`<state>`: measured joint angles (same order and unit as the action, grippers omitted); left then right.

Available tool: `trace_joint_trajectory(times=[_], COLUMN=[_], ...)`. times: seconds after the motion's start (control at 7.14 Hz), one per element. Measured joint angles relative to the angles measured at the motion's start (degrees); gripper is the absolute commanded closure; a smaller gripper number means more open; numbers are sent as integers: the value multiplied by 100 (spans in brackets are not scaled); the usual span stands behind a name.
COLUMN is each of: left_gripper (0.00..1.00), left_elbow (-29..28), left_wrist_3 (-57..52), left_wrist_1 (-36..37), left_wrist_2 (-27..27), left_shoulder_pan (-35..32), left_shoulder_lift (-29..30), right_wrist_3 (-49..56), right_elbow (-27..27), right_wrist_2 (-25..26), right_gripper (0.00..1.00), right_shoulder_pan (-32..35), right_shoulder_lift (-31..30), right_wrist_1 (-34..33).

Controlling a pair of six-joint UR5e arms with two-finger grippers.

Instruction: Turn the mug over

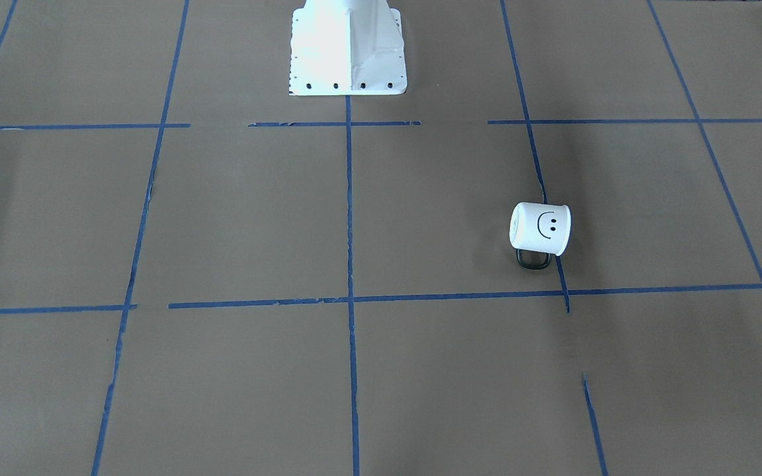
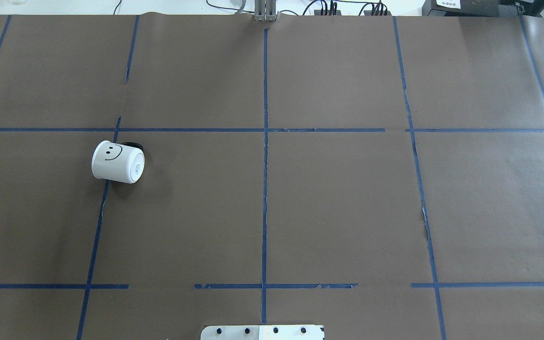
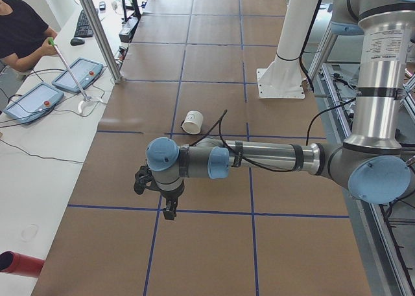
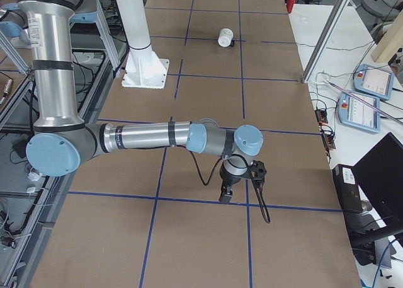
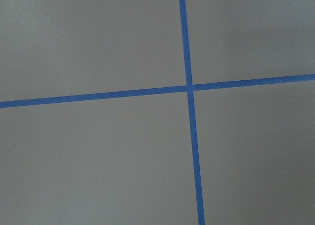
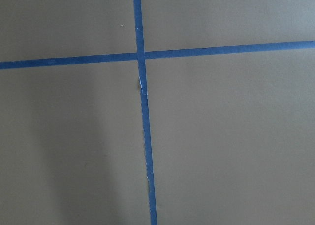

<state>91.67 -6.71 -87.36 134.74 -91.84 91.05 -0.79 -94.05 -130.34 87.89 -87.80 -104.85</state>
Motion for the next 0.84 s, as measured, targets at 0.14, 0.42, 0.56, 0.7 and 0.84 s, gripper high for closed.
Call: trace_joint_trajectory(times=[0.14,0.42,0.56,0.7,0.84], left_gripper=[0,0,0,0,0], left_elbow=[-1,5,3,-24,-48], left_wrist_3=[2,22,29,34,151], left_wrist_1=[-2,-18,-101,-333,-673], left_wrist_2=[2,8,8,11,16], left_shoulder_pan=[0,11,22,44,107], left_shoulder_lift=[0,33,79,116,138], right_wrist_3=[0,0,0,0,0], right_elbow=[0,0,0,0,0], right_wrist_2=[0,0,0,0,0], right_gripper=[0,0,0,0,0], right_shoulder_pan=[0,0,0,0,0], right_shoulder_lift=[0,0,0,0,0], right_wrist_1=[0,0,0,0,0])
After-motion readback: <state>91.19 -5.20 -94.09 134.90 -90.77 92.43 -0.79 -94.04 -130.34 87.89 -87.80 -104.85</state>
